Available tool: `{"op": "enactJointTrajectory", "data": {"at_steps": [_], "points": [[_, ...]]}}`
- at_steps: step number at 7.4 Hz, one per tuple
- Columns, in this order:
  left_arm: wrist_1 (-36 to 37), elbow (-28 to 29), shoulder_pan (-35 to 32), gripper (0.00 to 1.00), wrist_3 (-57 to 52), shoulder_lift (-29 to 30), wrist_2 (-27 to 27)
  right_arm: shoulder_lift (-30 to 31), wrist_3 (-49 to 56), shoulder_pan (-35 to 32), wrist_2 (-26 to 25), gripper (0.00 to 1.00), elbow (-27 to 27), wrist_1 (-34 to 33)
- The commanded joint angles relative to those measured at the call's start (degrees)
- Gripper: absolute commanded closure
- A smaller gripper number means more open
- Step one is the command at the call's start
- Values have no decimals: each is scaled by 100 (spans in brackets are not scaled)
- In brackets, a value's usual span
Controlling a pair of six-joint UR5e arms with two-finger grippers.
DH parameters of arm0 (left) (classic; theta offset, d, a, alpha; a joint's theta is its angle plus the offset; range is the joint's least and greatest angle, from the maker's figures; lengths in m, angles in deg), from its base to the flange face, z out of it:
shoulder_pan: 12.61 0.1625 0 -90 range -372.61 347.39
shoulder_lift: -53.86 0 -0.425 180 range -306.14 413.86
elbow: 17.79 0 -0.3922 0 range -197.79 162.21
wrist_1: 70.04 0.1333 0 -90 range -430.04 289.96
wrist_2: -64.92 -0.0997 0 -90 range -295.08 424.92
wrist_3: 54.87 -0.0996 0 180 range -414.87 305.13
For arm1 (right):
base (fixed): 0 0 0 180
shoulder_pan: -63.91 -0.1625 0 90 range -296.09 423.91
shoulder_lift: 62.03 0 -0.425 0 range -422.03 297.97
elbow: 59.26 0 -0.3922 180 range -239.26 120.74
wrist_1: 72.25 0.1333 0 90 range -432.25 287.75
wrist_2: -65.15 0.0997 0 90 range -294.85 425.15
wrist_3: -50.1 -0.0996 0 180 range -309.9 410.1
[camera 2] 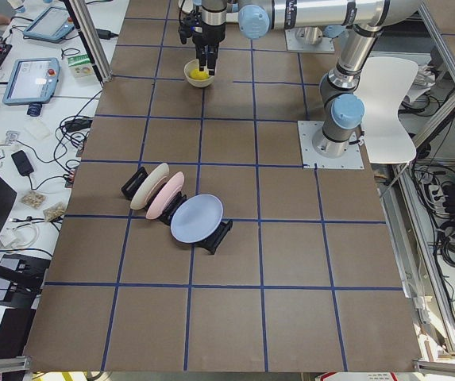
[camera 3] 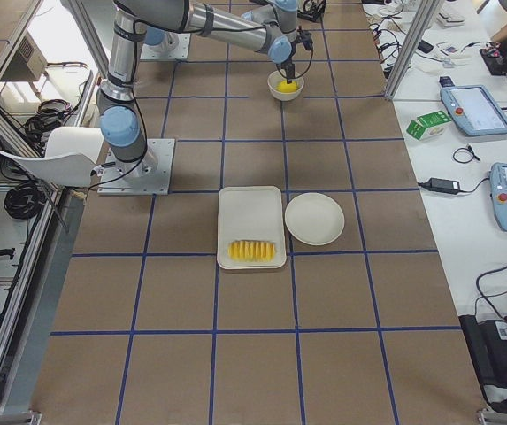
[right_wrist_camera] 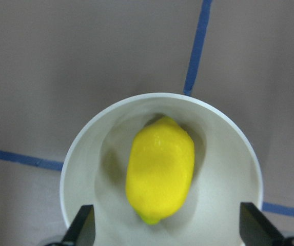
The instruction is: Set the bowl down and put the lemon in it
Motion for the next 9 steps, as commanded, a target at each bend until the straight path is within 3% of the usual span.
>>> {"op": "enactJointTrajectory", "data": {"at_steps": [1,3,4,6,9], "points": [[0,-7,11,0,-3,-2,-9,1250,19,391,-23,0,43,1481],[9,-42,46,0,-3,7,0,2254,516,1609,56,0,-27,2285],[9,-51,37,0,-3,16,0,2432,859,2015,48,0,-106,2505],[9,-51,55,0,-3,16,0,2793,801,2046,100,0,-613,2168],[9,-42,46,0,-3,16,0,2803,801,2046,65,0,-678,1901]]}}
